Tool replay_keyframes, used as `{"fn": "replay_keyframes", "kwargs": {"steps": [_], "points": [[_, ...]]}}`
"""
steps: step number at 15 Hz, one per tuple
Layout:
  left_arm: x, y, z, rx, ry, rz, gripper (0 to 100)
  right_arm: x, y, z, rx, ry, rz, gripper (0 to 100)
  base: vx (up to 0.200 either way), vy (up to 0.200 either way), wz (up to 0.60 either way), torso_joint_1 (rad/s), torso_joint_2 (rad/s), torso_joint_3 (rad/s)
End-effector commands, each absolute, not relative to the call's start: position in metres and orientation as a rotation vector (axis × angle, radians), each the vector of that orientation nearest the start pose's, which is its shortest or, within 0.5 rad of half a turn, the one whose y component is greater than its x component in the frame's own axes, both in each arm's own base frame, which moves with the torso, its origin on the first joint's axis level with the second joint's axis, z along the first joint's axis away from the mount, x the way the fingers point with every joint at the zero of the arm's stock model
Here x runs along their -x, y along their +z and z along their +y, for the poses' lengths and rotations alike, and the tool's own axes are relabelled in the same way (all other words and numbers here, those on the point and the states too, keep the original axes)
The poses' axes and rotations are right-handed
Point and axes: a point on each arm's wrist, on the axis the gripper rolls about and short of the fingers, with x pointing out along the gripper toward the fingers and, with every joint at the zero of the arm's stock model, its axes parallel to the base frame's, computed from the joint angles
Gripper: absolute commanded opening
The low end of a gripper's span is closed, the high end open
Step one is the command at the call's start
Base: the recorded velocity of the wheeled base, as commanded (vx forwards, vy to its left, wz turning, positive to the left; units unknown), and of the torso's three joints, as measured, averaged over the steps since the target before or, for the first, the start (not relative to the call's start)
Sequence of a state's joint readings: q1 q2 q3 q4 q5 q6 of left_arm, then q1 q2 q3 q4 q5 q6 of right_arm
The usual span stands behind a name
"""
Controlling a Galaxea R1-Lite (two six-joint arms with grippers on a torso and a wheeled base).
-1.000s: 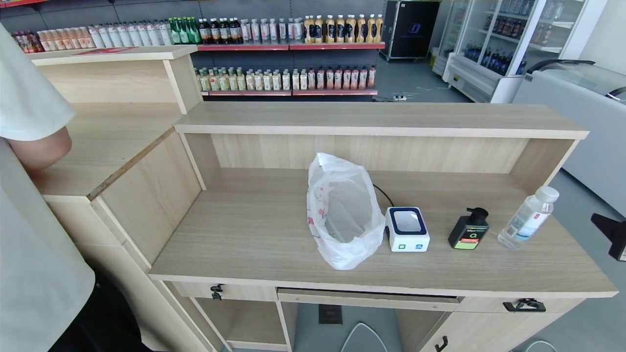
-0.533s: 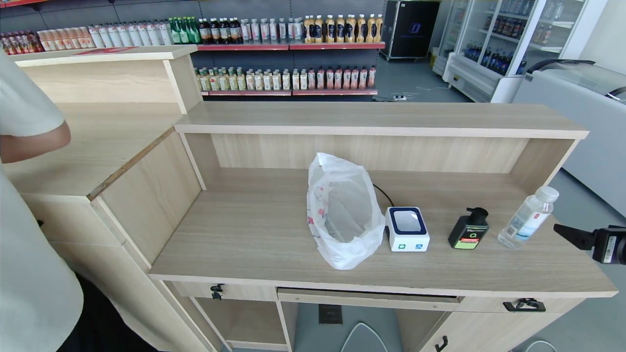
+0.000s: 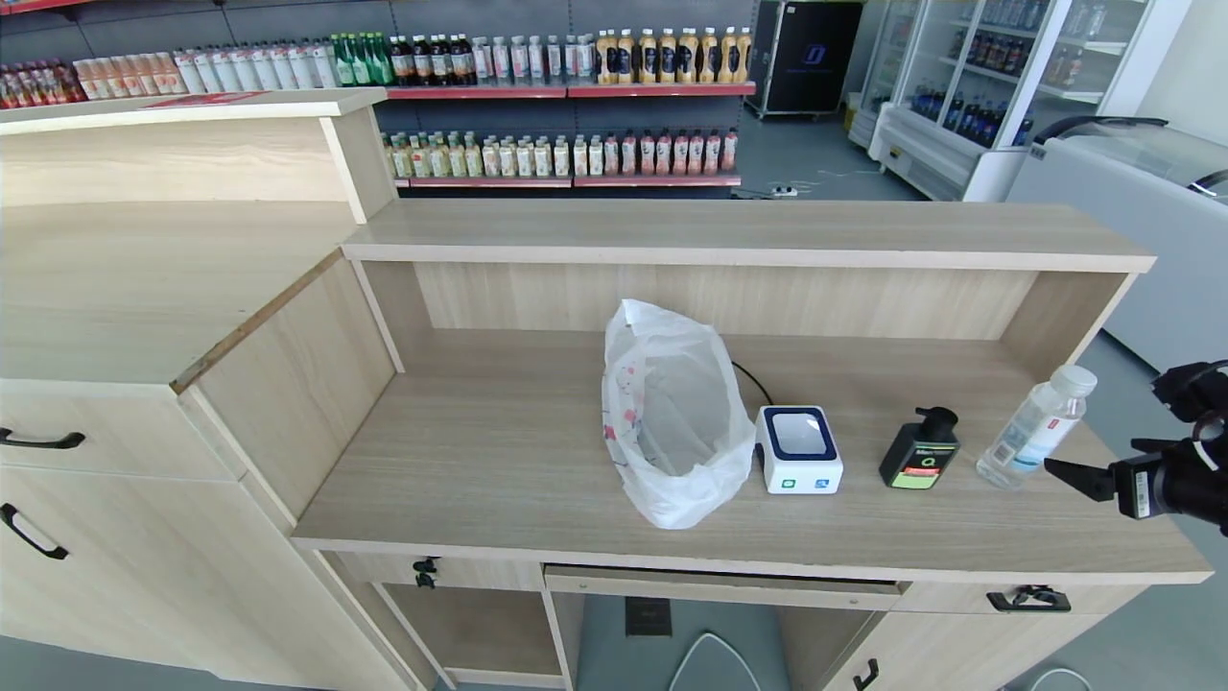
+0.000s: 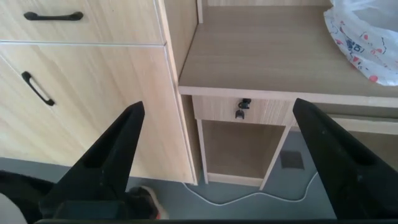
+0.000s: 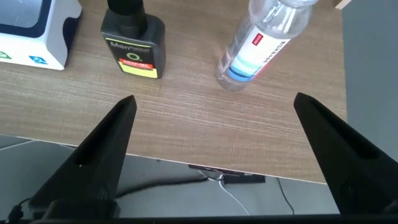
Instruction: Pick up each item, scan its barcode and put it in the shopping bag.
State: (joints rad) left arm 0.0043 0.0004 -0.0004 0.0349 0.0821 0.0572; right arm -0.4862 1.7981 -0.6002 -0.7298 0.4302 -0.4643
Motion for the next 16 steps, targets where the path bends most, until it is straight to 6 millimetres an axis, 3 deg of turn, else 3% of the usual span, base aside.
{"fn": "replay_keyframes", "kwargs": {"steps": [1, 8, 16], "points": [[0.023, 0.072, 0.002, -0.060, 0.086, 0.038, 100, -0.268, 0.098, -0.131, 0.240, 0.055, 0.458, 100, 0.000, 0.000, 0.00, 0.000, 0.00, 0.000], [0.023, 0.072, 0.002, -0.058, 0.086, 0.038, 100, -0.297, 0.077, -0.126, 0.239, 0.120, 0.484, 100, 0.000, 0.000, 0.00, 0.000, 0.00, 0.000], [0.023, 0.072, 0.002, -0.060, 0.086, 0.038, 100, -0.331, 0.058, -0.106, 0.265, 0.213, 0.446, 100, 0.000, 0.000, 0.00, 0.000, 0.00, 0.000]]}}
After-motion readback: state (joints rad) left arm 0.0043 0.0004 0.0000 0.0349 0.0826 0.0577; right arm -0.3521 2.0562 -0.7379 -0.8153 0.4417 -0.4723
